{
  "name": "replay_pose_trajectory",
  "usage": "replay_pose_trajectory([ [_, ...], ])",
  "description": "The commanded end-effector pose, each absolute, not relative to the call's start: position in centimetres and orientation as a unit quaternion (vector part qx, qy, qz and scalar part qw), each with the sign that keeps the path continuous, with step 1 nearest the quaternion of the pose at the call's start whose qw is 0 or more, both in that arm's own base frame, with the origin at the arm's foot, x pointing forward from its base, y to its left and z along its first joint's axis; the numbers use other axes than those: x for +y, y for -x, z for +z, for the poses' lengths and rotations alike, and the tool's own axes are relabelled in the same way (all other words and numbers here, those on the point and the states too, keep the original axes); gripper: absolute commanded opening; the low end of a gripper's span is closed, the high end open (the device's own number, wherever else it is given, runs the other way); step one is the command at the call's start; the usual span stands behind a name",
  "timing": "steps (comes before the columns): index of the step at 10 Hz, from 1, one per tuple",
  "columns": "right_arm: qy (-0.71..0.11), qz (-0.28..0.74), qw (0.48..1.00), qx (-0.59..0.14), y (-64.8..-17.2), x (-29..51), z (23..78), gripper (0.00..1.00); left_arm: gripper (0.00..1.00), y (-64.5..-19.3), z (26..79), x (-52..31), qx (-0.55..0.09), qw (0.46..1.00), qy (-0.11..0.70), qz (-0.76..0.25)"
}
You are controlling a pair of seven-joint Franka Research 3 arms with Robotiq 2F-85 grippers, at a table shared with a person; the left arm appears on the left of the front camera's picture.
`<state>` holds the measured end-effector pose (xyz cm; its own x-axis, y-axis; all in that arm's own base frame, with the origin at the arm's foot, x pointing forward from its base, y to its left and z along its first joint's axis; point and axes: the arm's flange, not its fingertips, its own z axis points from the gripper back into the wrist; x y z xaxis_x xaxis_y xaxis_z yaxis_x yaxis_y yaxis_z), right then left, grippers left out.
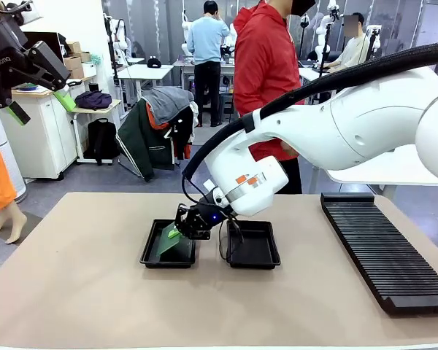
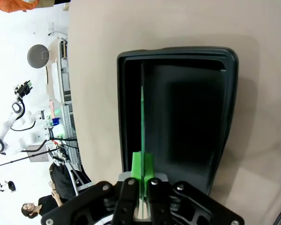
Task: Inspect and transfer BCBs to ESD trays.
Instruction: Pick up the Blank PCB from the PCB Rack and place it in the left ESD tray.
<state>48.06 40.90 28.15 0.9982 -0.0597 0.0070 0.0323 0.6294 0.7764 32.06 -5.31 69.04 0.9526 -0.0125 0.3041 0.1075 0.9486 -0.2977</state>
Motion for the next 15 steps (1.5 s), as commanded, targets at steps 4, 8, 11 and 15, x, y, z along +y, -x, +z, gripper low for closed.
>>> replay_pose_trajectory([
  [4, -0.409, -0.045, 0.911, -0.018, -48.8, 43.1, 27.9, 0.02, 1.00, -32.0, 68.9, -5.2, -0.150, 0.976, 0.158, -0.029],
  [8, -0.402, -0.054, 0.914, -0.007, -49.1, 43.0, 27.4, 0.02, 1.00, -32.0, 68.9, -5.2, -0.150, 0.976, 0.158, -0.029],
  [11, -0.412, -0.041, 0.910, -0.006, -48.7, 42.4, 27.2, 0.02, 1.00, -32.0, 68.9, -5.2, -0.150, 0.976, 0.158, -0.029],
  [15, -0.412, -0.041, 0.910, -0.006, -48.7, 42.4, 27.2, 0.02, 1.00, -32.0, 68.9, -5.2, -0.150, 0.976, 0.158, -0.029],
])
